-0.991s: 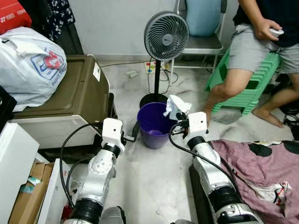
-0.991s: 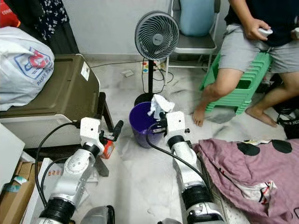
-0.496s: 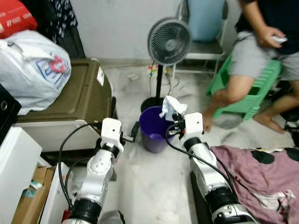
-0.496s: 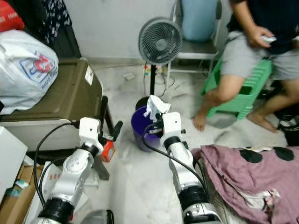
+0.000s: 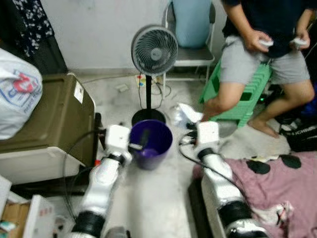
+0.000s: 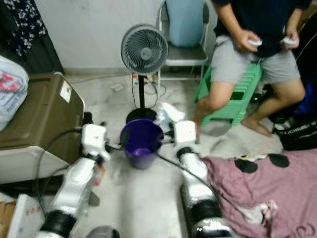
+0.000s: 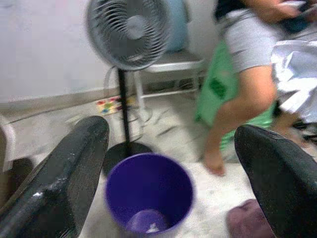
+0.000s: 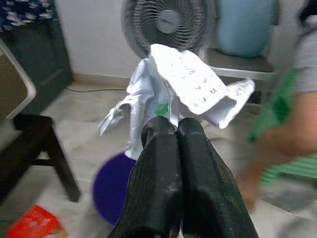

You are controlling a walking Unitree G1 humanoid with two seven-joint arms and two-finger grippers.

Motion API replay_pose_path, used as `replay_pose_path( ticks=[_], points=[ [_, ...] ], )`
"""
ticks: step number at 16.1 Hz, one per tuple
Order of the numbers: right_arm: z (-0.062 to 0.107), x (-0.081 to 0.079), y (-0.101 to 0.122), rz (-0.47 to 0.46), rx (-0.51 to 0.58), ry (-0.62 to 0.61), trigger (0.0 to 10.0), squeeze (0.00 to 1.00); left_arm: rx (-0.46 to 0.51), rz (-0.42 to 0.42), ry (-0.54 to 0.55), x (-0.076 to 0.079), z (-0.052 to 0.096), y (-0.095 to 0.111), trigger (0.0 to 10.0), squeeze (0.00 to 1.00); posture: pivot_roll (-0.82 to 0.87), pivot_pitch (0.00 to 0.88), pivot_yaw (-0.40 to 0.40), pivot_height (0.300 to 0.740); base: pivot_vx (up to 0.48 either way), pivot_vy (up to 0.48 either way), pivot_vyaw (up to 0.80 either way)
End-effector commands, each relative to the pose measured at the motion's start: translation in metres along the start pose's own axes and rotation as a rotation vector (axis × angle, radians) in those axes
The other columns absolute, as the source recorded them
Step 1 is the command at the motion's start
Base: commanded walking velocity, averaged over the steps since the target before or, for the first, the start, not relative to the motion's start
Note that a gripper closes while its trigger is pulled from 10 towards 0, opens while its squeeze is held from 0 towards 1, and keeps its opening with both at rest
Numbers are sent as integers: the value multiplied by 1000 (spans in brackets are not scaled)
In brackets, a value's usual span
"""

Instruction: Clean up the room

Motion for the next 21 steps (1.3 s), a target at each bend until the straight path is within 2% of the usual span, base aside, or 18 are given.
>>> replay_pose_path(
  ticks=[1, 4, 8, 12, 14, 16, 19, 21],
  points=[
    [1, 7, 3, 10, 7, -11, 10000, 0, 3, 8, -14, 6, -2, 2, 10000, 0, 20, 52, -29, 740, 270, 0, 0],
    [1, 6, 4, 14, 12, -4, 10000, 0, 2, 5, -16, 7, -3, 2, 10000, 0, 21, 53, -29, 740, 263, 0, 525],
    [1, 6, 3, 11, 9, -7, 10000, 0, -2, -4, -3, 7, -4, 2, 10000, 0, 21, 54, -28, 740, 0, 0, 569],
    [1, 6, 6, 34, 21, -5, 10000, 0, 41, -67, 18, 5, -2, 12, 10000, 0, 23, 54, -29, 740, 0, 0, 681],
    [1, 8, 16, 25, 47, -44, 10000, 0, 68, -89, 50, -4, 3, 17, 10000, 0, 30, 55, -27, 740, 0, 0, 788],
    [8, 14, 30, 22, 105, -95, 10000, 0, 89, -80, 102, -20, 17, 20, 10000, 0, 28, 62, -27, 740, 0, 0, 397],
    [20, 29, 28, 32, 107, -143, 10000, 0, 112, -133, 59, -18, 31, 23, 10000, 0, 27, 69, -28, 740, 0, 0, 0],
    [22, 30, 27, 18, 99, -156, 10000, 0, 96, -133, 42, -15, 33, 20, 10000, 0, 32, 69, -29, 740, 0, 0, 0]
  ],
)
Point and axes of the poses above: a point about 5 cm out from each wrist's last joint towards the gripper, its own z axis pointing back from the gripper into the wrist, its own y axis along the axis of the wrist's last joint, x = y × z, the point moved 4 cm from there along -z, pointing out of the wrist towards the gripper, and after that the axes turned 10 degrees about -z, right-handed, at the moved point
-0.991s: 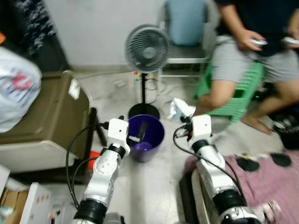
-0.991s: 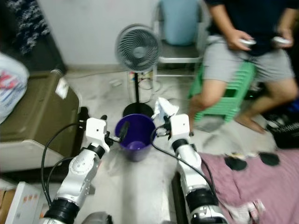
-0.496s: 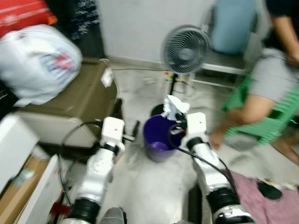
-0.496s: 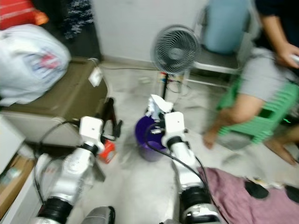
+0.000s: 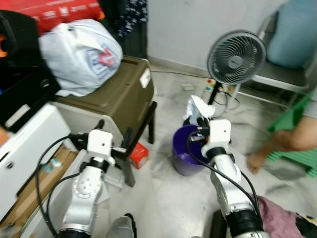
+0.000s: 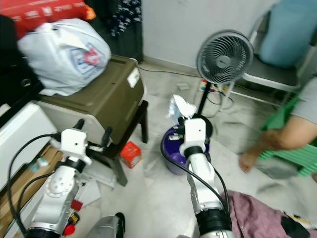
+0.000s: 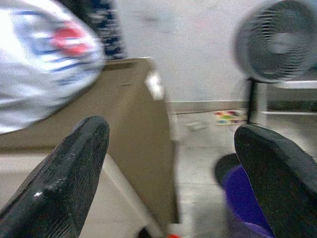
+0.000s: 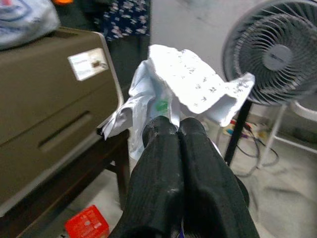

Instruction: Clean up the room

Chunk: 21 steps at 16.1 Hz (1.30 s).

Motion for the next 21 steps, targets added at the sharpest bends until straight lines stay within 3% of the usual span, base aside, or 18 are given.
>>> replay_pose_path(
  ticks=[1, 6, 9, 10, 13, 14, 16, 18, 21],
  points=[
    [-3, -2, 5, -24, 1, -10, 10000, 0, -19, 8, -13, 2, -1, -2, 10000, 0, 30, 67, -29, 740, 0, 0, -800],
    [-2, -5, 4, -23, -16, -2, 10000, 0, -28, 51, -24, 5, -1, -2, 10000, 0, 30, 62, -30, 740, 0, 0, -800],
    [0, -3, 1, -56, -23, -12, 10000, 0, -8, 53, 51, -9, 3, 1, 10000, 0, 21, 59, -20, 740, 0, 0, -800],
    [1, -1, 3, -69, -12, -9, 10000, 0, -4, 54, 92, -18, 10, 3, 10000, 0, 20, 62, -19, 740, 0, 0, 0],
    [7, 5, 13, -69, 12, -14, 10000, 0, -19, 53, 104, -25, 25, 2, 10000, 0, 31, 71, -25, 740, 0, 0, 0],
    [23, 14, 17, -82, 10, -23, 10000, 0, -55, 33, 141, -33, 45, -4, 10000, 0, 27, 76, -29, 740, 0, 0, 0],
    [44, 16, 12, -81, -14, -8, 10000, 0, -94, 17, 186, -28, 63, -9, 10000, 0, 22, 77, -29, 740, 0, 0, 0],
    [44, 17, 13, -84, -15, -5, 10000, 0, -82, -15, 178, -25, 61, -4, 10000, 0, 9, 82, -30, 740, 0, 0, 0],
    [44, 10, 13, -80, -40, 33, 10000, 0, -65, 10, 133, -19, 48, 1, 10000, 0, 8, 80, -30, 740, 0, 0, 0]
  ],
)
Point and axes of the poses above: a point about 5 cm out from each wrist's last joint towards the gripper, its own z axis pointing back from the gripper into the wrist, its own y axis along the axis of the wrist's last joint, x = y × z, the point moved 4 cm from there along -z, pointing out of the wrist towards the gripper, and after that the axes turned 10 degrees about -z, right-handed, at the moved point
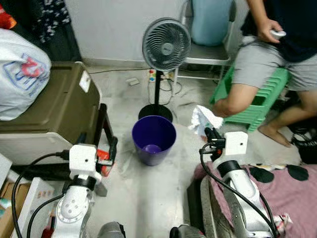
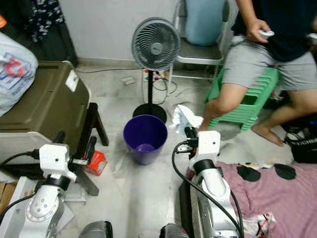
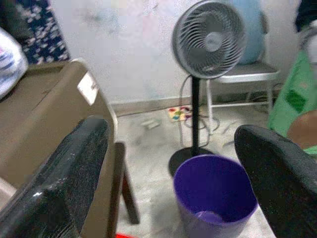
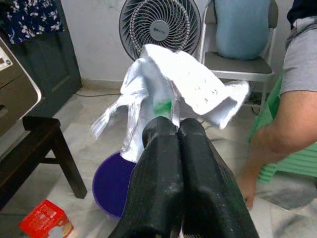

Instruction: Clean up the room

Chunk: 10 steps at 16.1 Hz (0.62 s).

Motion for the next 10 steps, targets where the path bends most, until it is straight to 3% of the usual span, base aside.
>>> replay_pose_path(
  ticks=[1, 4, 6, 7, 10],
  points=[
    [2, 1, 3, -1, -3, 0, 10000, 0, -4, 18, -41, 7, -1, 0, 10000, 0, 8, 80, -30, 740, 0, 0, 0],
    [2, 0, 3, -1, -10, 0, 10000, 0, -4, 24, -57, 9, -3, 1, 10000, 0, -2, 85, -25, 740, 0, 0, 0],
    [2, -3, 2, 19, -20, 12, 10000, 0, -8, 23, -63, 10, -3, 1, 10000, 0, 3, 84, -24, 740, 0, 0, 800],
    [2, 0, 3, 5, -16, -8, 10000, 0, -6, 18, -60, 9, -3, 1, 10000, 0, 3, 84, -24, 740, 0, 0, 0],
    [33, 16, 8, 27, -23, -48, 10000, 0, -5, 6, -44, 6, 0, 2, 10000, 0, 11, 82, -26, 740, 0, 0, 0]
  ],
)
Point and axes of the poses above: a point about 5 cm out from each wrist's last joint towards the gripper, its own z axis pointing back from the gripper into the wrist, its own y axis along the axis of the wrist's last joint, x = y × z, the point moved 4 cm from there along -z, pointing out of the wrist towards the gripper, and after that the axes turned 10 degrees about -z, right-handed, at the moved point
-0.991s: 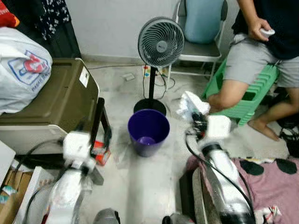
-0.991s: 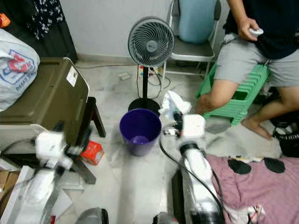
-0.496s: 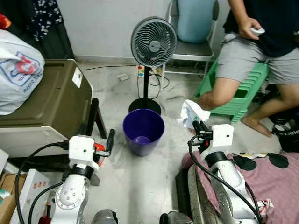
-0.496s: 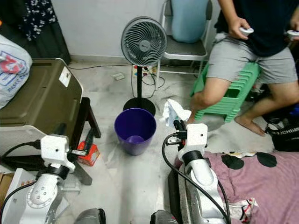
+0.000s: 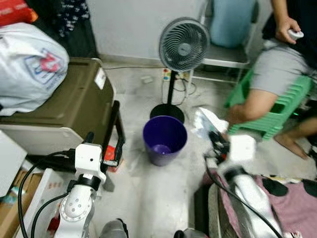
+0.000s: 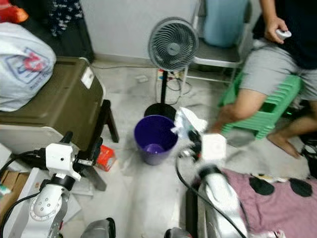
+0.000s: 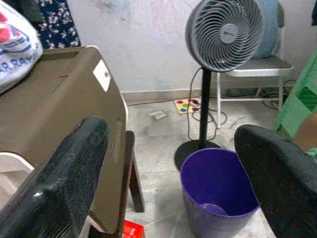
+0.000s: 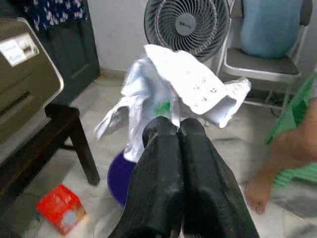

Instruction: Clean up the room

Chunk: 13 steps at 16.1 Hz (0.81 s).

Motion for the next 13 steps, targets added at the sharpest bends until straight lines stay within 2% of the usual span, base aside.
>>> replay_pose_path(
  ticks=[1, 3, 4, 9, 12, 13],
  points=[
    [11, 10, 0, 15, -17, -22, 10000, 0, 9, -12, -5, -1, 0, 3, 10000, 0, 1, 85, -23, 740, 0, 0, 0],
    [31, 24, -8, 48, -58, -60, 10000, 0, 7, -7, -23, 1, -3, 2, 10000, 0, -24, 88, -10, 740, 0, 0, 0],
    [38, 25, -9, 57, -65, -60, 10000, 0, 13, -5, -38, 3, -9, 4, 10000, 0, -35, 87, 0, 740, 0, 0, 0],
    [22, 6, 6, 30, 2, -58, 10000, 0, 73, -6, -102, 13, -23, 20, 10000, 0, -26, 85, 4, 740, 0, 0, 0],
    [19, 1, 10, 14, 38, -57, 10000, 0, 69, 4, -123, 18, -25, 18, 10000, 0, -61, 85, 34, 740, 0, 0, 0],
    [16, -3, 10, 10, 40, -40, 10000, 0, 62, 22, -149, 24, -24, 17, 10000, 0, -61, 84, 37, 740, 0, 0, 0]
  ],
)
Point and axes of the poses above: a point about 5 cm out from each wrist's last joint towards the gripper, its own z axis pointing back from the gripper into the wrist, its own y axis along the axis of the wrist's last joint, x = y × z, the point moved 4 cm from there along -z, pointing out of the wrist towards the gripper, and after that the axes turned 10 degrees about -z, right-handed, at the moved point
